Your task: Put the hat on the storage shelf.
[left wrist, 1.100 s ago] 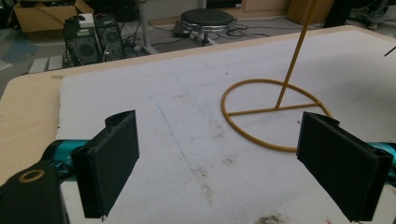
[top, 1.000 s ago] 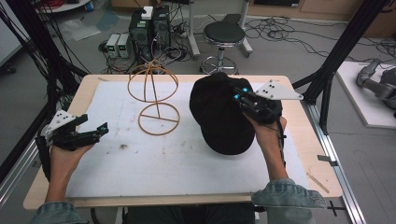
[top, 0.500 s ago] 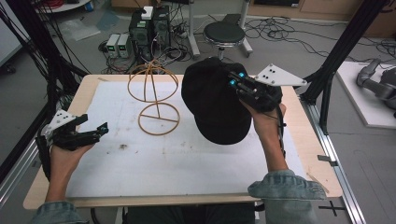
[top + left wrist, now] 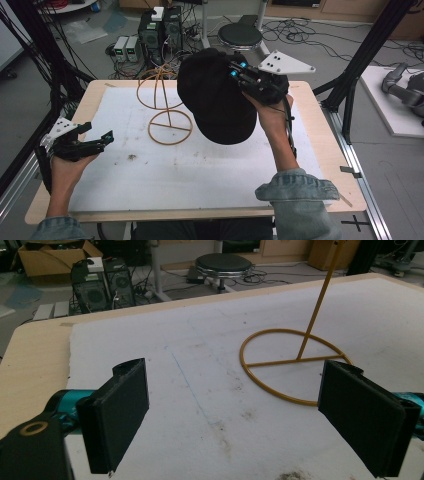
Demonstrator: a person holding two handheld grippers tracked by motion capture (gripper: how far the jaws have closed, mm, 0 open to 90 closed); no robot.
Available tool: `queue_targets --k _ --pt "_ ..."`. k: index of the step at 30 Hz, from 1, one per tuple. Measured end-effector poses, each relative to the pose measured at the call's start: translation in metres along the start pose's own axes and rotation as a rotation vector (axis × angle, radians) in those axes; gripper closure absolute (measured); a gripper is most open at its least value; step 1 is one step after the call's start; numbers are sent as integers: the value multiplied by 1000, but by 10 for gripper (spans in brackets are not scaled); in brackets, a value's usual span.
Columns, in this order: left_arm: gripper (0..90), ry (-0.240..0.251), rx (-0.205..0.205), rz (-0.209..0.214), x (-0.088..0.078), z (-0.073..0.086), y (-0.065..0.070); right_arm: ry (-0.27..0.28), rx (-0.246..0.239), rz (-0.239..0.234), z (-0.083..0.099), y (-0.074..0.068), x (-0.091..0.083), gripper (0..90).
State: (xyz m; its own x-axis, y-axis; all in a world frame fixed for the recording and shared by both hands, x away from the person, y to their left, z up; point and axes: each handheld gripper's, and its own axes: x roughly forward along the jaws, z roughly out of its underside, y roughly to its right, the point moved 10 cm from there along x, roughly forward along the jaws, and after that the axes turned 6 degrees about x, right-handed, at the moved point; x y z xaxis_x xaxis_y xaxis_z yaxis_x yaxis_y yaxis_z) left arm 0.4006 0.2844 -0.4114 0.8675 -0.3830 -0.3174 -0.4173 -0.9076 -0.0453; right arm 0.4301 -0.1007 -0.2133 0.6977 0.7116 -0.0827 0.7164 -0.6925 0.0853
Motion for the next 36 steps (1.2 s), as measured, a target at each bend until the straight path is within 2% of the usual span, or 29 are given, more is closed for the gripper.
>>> queue_targets --k 1,3,6,9,10,14,20,32,36 --pt "134 -3 5 -1 -1 0 -1 7 -2 -22 -4 0 5 871" --pt "135 0 1 -3 -1 0 -2 10 -6 -29 -5 0 7 871" --pt "134 0 -2 -5 -2 1 -3 27 -4 -69 -12 1 17 871" --pt "134 0 -3 -5 -2 1 -3 35 -7 -80 -16 1 21 871" --pt "135 -1 -2 -7 -2 1 -4 43 -14 -100 -18 0 25 871" --pt "134 0 -5 -9 -3 1 -5 51 -27 -124 -21 -3 34 870" --pt "134 4 -9 -10 -3 1 -6 64 -20 -157 -24 -7 45 870" --pt "135 1 -11 -14 -5 2 -9 39 -34 -203 -21 -22 71 870" --pt "134 3 -13 -17 -6 2 -10 21 -22 -210 -16 -25 81 870"
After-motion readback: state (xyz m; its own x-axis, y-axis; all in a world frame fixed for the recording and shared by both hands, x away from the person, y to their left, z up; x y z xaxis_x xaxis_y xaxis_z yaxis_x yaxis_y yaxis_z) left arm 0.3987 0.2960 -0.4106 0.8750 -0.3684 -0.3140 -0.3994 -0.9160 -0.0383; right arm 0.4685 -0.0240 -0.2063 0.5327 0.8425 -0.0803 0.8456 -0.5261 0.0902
